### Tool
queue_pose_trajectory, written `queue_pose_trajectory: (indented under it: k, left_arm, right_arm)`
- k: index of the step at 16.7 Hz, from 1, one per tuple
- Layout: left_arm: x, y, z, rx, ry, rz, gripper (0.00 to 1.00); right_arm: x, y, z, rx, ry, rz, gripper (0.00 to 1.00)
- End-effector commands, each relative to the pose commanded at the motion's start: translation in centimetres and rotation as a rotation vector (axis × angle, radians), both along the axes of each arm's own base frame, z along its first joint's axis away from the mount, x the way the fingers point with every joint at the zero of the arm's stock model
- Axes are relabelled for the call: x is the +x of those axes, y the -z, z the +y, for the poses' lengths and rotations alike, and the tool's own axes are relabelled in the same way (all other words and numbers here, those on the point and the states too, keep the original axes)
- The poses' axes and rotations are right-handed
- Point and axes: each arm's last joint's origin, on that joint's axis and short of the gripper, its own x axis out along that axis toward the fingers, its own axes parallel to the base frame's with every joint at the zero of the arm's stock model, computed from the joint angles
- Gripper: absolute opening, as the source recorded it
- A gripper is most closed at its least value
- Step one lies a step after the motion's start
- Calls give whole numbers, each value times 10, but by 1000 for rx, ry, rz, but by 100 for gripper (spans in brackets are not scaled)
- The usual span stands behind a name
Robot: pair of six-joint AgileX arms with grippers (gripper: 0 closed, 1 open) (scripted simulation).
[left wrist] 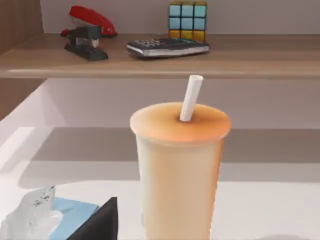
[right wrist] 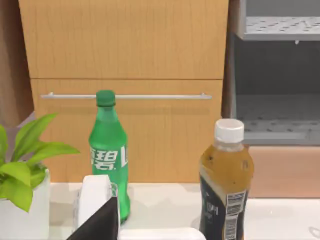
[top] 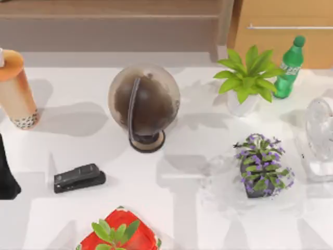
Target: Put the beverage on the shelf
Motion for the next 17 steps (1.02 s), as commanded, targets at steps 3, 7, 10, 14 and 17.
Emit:
queue_pose_trajectory:
  k: [3, 7, 10, 14, 17]
  left_arm:
    - [1, -1, 0, 0, 1, -3, 100]
    - [9, -12, 1, 0, 9, -23, 100]
    - [25, -19, 3, 3, 13, -10, 100]
    - [58, -15, 8, 5, 16, 55, 100]
    - [84, 1, 12, 1, 20, 118, 100]
  right_arm:
    - [0, 0, 0, 0, 0, 0, 100]
    - [0, 0, 0, 0, 0, 0, 100]
    - [0, 0, 0, 0, 0, 0, 100]
    - [0, 0, 0, 0, 0, 0, 100]
    - [0, 0, 0, 0, 0, 0, 100]
